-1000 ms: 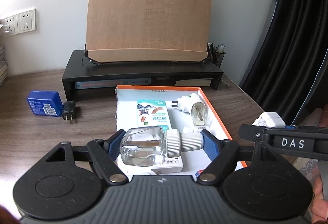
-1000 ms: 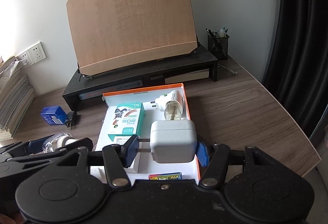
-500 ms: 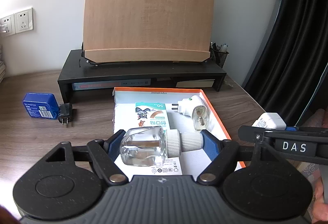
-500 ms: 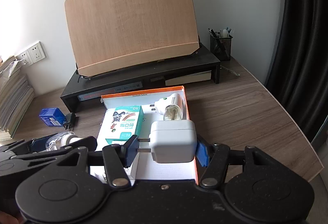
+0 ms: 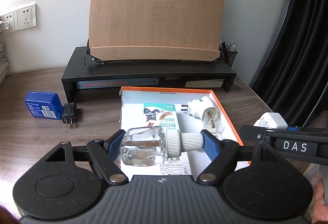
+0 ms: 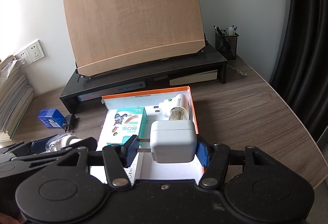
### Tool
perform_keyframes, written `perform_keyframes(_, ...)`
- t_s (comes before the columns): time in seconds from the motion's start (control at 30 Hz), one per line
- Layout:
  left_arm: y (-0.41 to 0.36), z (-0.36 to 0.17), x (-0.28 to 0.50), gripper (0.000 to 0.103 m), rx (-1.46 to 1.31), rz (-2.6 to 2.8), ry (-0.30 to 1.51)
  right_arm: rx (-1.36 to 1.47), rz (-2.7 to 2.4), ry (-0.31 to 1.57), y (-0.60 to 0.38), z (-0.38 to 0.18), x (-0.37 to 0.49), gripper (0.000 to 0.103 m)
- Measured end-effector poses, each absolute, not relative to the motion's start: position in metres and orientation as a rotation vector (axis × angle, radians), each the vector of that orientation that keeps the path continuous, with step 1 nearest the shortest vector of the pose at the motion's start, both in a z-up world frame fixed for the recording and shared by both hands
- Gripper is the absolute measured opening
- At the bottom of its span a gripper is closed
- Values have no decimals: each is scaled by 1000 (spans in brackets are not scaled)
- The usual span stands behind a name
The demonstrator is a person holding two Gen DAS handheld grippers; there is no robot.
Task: Organize rigid objects
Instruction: 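Lift and carry the glass bottle and charger over the white box, then lower the glass bottle and charger into the white box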
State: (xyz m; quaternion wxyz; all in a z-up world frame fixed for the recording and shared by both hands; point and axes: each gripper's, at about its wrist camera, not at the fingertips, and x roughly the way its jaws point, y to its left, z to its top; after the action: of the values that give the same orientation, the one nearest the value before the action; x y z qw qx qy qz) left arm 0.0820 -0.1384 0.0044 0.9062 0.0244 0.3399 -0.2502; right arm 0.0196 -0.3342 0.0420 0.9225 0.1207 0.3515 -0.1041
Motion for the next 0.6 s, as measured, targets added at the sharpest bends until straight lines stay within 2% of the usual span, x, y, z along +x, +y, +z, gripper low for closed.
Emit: perform_keyframes(0.6,-142,-3,103,80,41,-514,715,256,-220,732,-339,37,44,70)
